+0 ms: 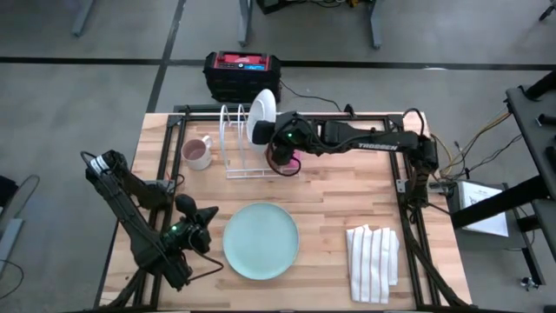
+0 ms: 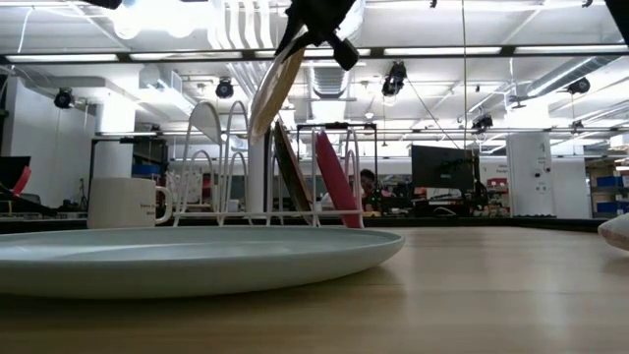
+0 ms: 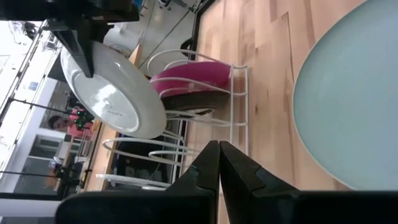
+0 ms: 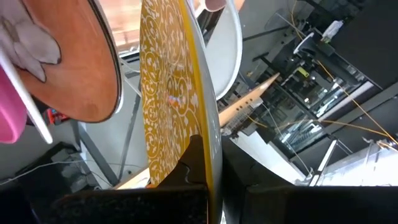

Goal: Sort dishes
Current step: Put the yellow patterned plate into the dish rack, then put the blue plate into the dish rack

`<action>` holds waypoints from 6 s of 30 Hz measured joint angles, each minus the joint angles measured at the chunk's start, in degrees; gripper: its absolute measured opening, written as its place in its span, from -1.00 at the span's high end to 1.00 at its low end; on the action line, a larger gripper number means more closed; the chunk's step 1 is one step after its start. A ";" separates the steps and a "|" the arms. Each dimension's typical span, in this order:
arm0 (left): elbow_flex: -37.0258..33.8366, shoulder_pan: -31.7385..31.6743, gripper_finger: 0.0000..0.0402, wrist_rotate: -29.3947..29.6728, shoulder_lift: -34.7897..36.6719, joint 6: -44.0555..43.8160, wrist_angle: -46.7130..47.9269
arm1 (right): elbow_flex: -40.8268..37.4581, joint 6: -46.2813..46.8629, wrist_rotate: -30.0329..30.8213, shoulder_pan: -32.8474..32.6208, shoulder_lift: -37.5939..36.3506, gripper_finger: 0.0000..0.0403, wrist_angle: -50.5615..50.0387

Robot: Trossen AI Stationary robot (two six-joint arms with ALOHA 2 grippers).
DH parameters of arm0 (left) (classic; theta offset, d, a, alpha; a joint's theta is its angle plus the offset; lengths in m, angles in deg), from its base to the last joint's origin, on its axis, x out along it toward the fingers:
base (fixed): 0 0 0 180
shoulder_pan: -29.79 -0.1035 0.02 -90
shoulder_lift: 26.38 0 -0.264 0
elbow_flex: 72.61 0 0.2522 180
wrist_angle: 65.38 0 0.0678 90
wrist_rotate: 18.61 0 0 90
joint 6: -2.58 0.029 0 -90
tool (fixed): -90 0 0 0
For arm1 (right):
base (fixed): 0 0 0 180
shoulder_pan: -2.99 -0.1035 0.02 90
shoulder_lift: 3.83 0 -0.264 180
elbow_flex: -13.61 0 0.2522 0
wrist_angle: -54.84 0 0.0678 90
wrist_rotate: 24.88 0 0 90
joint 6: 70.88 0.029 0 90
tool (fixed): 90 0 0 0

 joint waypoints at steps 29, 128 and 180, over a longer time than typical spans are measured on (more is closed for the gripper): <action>-6.57 -0.02 1.00 1.94 3.32 -3.69 0.00 | -0.01 -2.07 -0.69 1.52 8.24 1.00 2.74; -6.59 -0.02 1.00 5.83 3.34 -3.45 -0.25 | 0.02 5.77 -1.37 0.91 14.23 0.48 10.58; -6.61 -1.48 1.00 6.46 3.34 -3.63 -1.99 | -0.53 114.50 4.69 -0.78 -8.09 0.87 -27.97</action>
